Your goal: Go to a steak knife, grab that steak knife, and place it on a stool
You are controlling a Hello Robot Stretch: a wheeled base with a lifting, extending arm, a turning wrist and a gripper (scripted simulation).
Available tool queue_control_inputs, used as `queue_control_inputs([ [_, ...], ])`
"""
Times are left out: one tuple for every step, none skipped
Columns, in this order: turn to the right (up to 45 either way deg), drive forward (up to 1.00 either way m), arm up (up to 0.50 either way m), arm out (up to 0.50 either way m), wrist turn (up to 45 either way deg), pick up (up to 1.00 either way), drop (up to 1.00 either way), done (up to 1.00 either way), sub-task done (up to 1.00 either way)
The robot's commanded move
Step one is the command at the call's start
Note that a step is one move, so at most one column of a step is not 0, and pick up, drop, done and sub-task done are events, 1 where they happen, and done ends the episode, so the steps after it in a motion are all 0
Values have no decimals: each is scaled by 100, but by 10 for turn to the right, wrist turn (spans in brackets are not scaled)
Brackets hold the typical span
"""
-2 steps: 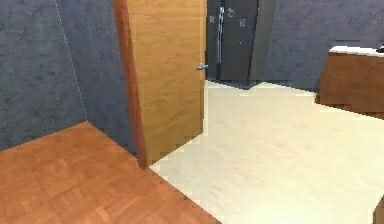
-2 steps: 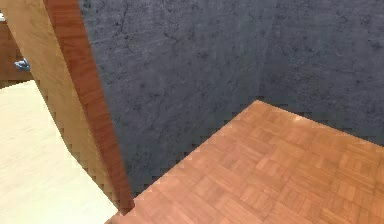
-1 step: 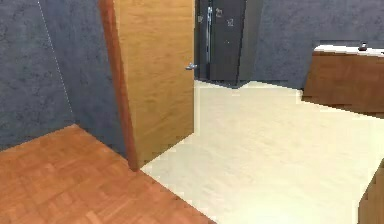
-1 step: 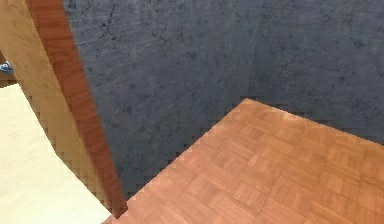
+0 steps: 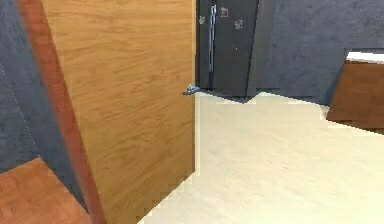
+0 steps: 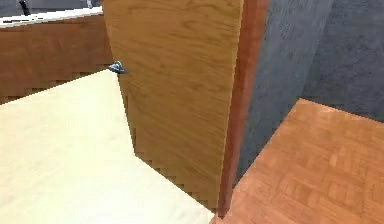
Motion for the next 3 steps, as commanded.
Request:
queue_control_inputs([
  [390,0,0,0,0,0,0,0,0],
  [0,100,0,0,0,0,0,0,0],
  [0,50,0,0,0,0,0,0,0],
])
